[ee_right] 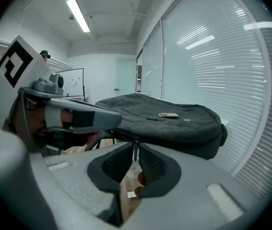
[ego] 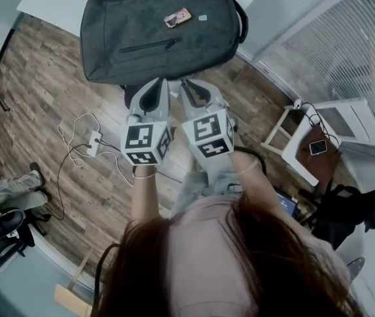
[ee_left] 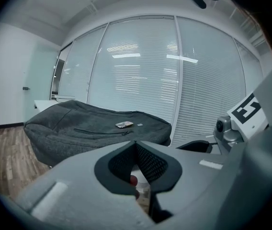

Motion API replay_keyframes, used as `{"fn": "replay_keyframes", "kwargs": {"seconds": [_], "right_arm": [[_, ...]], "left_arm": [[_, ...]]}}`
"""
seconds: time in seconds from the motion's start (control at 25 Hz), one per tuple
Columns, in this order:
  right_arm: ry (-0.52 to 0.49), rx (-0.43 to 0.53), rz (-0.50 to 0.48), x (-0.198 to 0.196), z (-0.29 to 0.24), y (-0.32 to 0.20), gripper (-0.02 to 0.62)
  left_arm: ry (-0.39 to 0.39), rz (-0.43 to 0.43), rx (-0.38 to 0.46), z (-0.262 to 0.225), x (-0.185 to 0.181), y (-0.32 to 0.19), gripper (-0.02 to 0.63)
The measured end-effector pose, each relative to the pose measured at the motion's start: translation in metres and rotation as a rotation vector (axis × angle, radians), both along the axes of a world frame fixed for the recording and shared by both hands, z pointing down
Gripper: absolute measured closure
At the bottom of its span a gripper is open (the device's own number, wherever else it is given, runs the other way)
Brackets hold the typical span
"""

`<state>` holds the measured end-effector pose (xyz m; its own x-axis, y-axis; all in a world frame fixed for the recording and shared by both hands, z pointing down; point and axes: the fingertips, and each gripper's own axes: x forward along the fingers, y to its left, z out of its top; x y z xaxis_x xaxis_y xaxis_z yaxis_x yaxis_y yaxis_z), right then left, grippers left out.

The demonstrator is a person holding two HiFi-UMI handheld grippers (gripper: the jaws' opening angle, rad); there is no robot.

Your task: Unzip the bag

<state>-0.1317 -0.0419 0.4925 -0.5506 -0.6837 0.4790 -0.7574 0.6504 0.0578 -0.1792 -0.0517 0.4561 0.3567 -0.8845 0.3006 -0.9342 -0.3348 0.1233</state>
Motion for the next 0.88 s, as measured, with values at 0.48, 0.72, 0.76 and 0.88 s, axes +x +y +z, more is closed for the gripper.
{"fn": "replay_keyframes", "kwargs": {"seconds": [0.48, 0.72, 0.76, 0.88], "right_arm": [[-0.005, -0.029, 0.0, -0.006, 0.019, -0.01, 0.549], [-0.005, -0.038, 0.018, -0.009, 0.024, -0.015, 0.555], [-0.003, -0.033, 0.024, -0.009, 0.024, -0.015, 0.58], [0.003, -0.017, 0.02, -0.008, 0.024, -0.015, 0.586]], "left_arm": [[0.006, -0.01, -0.022, 0.012, -0.003, -0.021, 0.603], [0.016, -0.014, -0.039, 0.018, -0.004, -0.028, 0.603], [0.016, -0.016, -0.043, 0.019, -0.004, -0.029, 0.603], [0.01, -0.025, -0.056, 0.021, -0.004, -0.029, 0.603]]}}
